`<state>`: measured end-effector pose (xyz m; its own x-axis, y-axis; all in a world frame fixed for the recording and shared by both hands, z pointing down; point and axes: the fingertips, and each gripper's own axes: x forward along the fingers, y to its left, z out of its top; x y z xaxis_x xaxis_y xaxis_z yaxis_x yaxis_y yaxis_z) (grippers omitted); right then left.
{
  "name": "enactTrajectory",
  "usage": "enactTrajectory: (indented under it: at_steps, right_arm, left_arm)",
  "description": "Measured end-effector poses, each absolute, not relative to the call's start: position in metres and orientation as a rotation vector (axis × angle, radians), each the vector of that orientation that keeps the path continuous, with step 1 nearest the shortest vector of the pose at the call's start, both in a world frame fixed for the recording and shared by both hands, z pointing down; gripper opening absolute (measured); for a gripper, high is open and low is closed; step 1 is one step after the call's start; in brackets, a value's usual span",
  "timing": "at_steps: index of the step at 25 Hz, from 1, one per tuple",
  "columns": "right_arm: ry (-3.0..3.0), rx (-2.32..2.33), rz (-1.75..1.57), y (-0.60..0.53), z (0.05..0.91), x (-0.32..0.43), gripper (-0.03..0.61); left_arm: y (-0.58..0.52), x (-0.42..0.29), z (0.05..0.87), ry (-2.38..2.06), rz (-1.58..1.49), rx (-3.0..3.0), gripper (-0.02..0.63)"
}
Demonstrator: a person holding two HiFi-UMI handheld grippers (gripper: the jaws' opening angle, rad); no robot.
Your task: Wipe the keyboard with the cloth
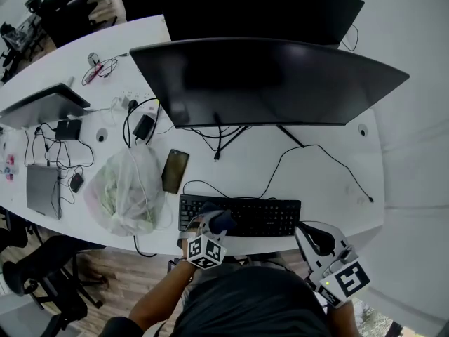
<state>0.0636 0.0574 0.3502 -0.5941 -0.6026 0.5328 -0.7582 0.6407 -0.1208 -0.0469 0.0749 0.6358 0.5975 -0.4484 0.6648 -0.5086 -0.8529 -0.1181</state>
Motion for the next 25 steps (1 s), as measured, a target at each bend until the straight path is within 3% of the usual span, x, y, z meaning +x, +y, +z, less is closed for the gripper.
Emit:
enactTrajectory:
  at_steps: [4, 13, 20, 25]
  right_arm:
    - [-2.426, 1.056, 0.465, 0.055, 0.352, 0.058, 0.011]
    - [-2.400, 1.080, 0.496, 0.051, 0.359, 0.077, 0.011]
    - [-2.409, 1.062, 0.493, 0.051, 0.357, 0.071, 0.009]
    - [-2.389, 1.078, 0.487, 0.053, 0.357, 0.083, 0.011]
  left_arm:
    - [0.028, -0.053, 0.639, -0.898, 1.090, 2.672, 0.083]
    - [0.133, -0.023, 0.658, -0.577, 1.167, 2.712, 0.081]
    - [0.048, -0.041, 0.657, -0.793, 1.116, 2.623, 0.083]
    - [0.141, -0.017, 0.665, -0.534, 1.166, 2.657, 0.084]
